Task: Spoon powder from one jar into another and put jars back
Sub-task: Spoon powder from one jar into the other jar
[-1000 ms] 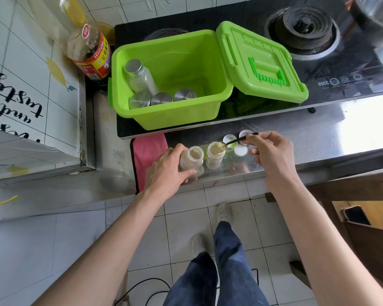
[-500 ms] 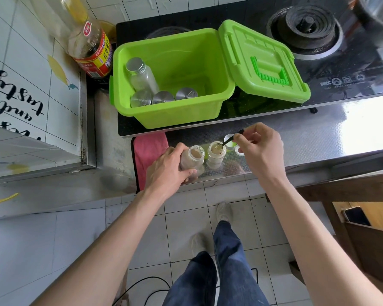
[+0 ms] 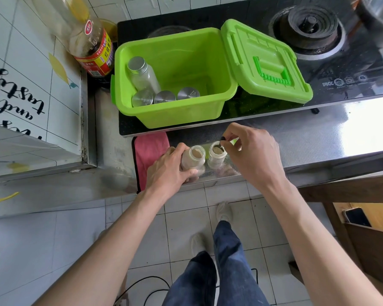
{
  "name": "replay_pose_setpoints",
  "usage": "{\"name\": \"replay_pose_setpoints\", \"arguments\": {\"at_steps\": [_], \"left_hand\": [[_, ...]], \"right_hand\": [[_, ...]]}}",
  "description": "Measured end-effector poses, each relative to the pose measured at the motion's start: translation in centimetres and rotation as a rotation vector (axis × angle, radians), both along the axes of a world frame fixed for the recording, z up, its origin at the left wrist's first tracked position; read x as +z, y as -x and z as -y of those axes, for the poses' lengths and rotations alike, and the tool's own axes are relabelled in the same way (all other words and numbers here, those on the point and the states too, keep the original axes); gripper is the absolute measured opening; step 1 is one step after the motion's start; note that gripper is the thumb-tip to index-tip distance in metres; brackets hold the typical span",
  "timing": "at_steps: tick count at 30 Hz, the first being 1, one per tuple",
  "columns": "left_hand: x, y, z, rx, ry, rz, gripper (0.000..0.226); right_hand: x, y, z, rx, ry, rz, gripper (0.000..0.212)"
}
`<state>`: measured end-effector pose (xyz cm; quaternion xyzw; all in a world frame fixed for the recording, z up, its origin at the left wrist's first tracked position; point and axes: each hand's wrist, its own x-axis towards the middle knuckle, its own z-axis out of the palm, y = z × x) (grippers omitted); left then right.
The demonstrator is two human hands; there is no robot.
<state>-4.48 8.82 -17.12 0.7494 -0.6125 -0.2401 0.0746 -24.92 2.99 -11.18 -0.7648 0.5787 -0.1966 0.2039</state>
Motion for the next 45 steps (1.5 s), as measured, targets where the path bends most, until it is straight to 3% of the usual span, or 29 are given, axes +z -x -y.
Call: {"name": "replay_pose_setpoints", "arguments": {"at_steps": [29, 35, 45], "left_hand": [[-0.2, -0.3, -0.1, -0.018, -0.003, -0.027, 0.047], [-0.2, -0.3, 0.0, -0.01, -0.007, -0.028, 0.048], [-0.2, -0.4, 0.0, -0.01, -0.002, -0.033, 0.048]], "right_hand": [[1.1, 0.7, -1.1, -0.042, 0.027, 0.098, 0.009], [1.4, 0.9, -1.2, -0.131, 0.005, 0.162, 0.008], [0.7, 1.0, -1.5, -0.356, -0.113, 0.6, 0.014]]}}
